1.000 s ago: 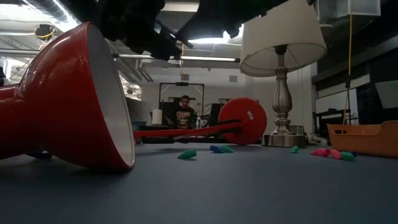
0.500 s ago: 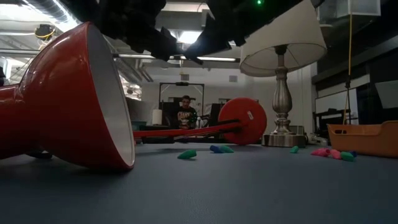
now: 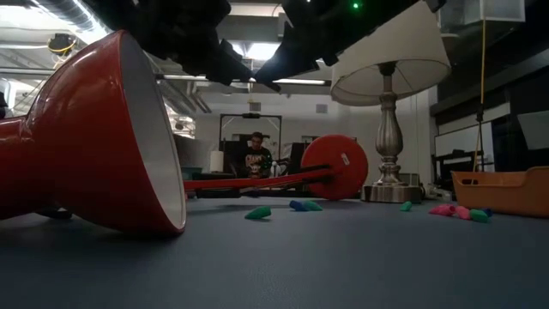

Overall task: Sort crayons
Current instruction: Put the dark blue crayon into the left orange bin, then return to Home Position

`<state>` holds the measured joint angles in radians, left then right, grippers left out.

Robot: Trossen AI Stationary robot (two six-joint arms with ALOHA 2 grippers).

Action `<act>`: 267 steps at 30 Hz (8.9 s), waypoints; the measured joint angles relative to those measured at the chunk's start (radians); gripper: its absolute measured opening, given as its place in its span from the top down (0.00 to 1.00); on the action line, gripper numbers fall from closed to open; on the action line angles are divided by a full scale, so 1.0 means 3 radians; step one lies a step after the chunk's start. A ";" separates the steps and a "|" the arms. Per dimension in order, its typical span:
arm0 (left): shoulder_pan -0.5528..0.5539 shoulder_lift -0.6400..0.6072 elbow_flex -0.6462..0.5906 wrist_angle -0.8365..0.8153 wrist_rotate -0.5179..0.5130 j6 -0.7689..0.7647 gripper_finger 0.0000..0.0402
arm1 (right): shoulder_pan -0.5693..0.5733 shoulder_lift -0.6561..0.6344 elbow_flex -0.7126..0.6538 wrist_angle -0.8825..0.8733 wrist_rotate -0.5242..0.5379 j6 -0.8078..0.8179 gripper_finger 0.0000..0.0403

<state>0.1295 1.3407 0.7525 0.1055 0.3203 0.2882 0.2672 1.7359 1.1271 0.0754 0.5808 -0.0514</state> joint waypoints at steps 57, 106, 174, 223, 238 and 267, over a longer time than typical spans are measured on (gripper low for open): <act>-0.0069 -0.1841 0.0003 -0.4638 -0.0192 -0.2546 0.98 | -0.0598 -0.2007 -0.0219 -0.2560 -0.1477 0.0160 0.66; 0.0097 -0.1888 0.0001 -0.1554 -0.1193 -0.1281 0.96 | -0.1417 -0.4341 -0.1277 -0.2327 -0.1515 0.0507 0.66; 0.0300 -0.3314 -0.2483 0.0950 -0.1124 -0.0834 1.00 | -0.1417 -0.5778 -0.3660 -0.0005 -0.2212 0.0610 1.00; -0.0023 -0.4288 -0.2483 0.0921 -0.1126 -0.0844 1.00 | -0.1417 -0.5772 -0.3732 -0.0197 -0.1944 0.0591 1.00; -0.0191 -0.4460 -0.2481 0.0890 -0.1104 -0.0844 1.00 | -0.1417 -0.5652 -0.3732 -0.0094 -0.1299 0.0584 1.00; -0.0202 -0.4461 -0.2482 -0.0272 -0.1135 -0.0344 1.00 | -0.1417 -0.5655 -0.3733 -0.0082 -0.1300 0.0590 1.00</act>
<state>0.0689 0.0025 0.0078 0.0238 -0.0201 0.1851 -0.1577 0.0395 0.0071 0.0509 0.1909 0.1257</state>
